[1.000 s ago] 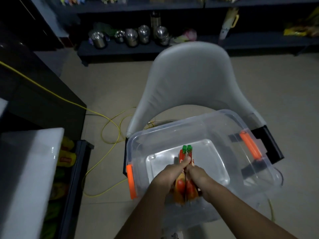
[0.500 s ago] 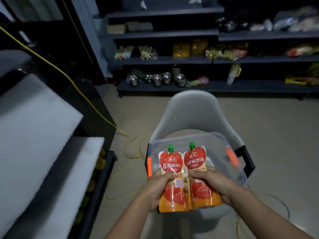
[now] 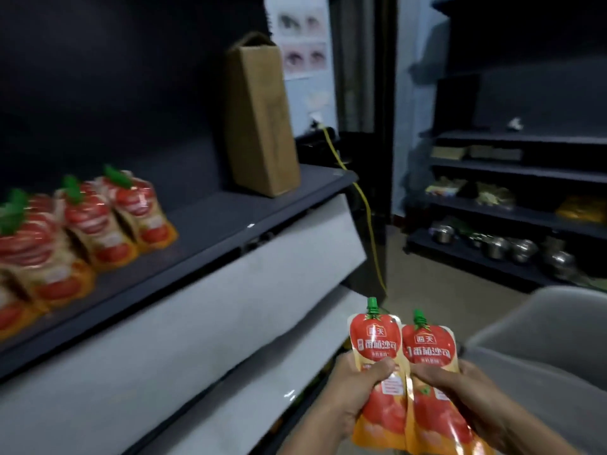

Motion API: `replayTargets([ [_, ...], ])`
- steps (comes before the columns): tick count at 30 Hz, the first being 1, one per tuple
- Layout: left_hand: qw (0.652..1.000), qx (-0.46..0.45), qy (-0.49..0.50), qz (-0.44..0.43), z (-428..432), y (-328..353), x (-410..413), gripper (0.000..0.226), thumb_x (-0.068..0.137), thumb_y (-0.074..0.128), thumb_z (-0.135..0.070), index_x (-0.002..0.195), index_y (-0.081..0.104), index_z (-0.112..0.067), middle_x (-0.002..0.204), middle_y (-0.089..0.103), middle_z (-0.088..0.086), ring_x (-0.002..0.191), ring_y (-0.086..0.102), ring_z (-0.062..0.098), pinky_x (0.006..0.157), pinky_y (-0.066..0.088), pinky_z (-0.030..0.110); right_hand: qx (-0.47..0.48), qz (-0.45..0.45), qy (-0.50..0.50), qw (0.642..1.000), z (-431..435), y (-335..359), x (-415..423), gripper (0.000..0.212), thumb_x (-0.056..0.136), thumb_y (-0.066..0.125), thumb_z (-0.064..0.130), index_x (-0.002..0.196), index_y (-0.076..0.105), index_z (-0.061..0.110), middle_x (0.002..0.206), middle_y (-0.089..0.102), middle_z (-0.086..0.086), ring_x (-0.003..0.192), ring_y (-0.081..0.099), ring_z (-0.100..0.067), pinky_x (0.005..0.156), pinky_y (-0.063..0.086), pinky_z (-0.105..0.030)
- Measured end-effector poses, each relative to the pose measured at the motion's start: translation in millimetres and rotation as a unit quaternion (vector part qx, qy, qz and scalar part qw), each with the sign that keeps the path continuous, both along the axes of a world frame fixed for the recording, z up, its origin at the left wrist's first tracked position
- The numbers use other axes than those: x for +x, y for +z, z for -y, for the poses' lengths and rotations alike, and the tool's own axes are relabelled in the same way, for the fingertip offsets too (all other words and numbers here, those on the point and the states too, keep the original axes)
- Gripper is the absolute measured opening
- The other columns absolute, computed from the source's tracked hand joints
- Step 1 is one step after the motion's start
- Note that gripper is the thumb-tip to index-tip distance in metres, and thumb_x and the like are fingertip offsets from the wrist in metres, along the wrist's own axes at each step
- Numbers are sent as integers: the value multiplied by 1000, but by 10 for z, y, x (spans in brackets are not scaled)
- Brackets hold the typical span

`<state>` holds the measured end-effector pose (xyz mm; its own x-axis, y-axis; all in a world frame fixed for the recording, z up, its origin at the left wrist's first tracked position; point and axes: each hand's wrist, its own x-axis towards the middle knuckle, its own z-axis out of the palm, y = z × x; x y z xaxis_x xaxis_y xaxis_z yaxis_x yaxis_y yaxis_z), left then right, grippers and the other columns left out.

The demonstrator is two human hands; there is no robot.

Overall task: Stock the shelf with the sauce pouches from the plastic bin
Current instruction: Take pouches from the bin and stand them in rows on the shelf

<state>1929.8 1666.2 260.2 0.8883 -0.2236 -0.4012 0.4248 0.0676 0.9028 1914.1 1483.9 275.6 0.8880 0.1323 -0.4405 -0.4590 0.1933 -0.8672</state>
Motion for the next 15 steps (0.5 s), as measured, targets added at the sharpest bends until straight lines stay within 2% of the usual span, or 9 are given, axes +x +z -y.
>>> replayTargets([
  [3,998,4,60,28,-527,210,24,34,80,79,-22,111,69,-13,101,77,10,95,73,29,92,55,50,1,19,51,998,-523,226,202,40,77,72,10,114,62,-5,102,70,-28,92,69,-46,85,54,-52],
  [7,987,22,141,73,-1223,485,95,27,86,74,-21,111,68,-13,99,77,10,92,74,27,89,57,46,-11,62,110,992,-1268,508,492,40,81,70,26,112,61,3,98,72,-24,88,70,-43,84,54,-53],
  [10,976,41,188,99,-1756,663,185,27,87,73,-25,112,67,-16,99,77,8,92,74,27,91,56,49,-1,87,128,988,-1864,668,741,32,85,67,26,108,63,4,95,73,-23,85,71,-43,84,55,-53],
  [15,948,51,264,171,-2586,1015,450,21,90,68,-19,110,68,-11,98,77,11,92,74,29,91,56,50,27,138,168,976,-2795,952,1196,34,85,67,22,110,63,0,98,72,-26,89,69,-46,87,52,-60],
])
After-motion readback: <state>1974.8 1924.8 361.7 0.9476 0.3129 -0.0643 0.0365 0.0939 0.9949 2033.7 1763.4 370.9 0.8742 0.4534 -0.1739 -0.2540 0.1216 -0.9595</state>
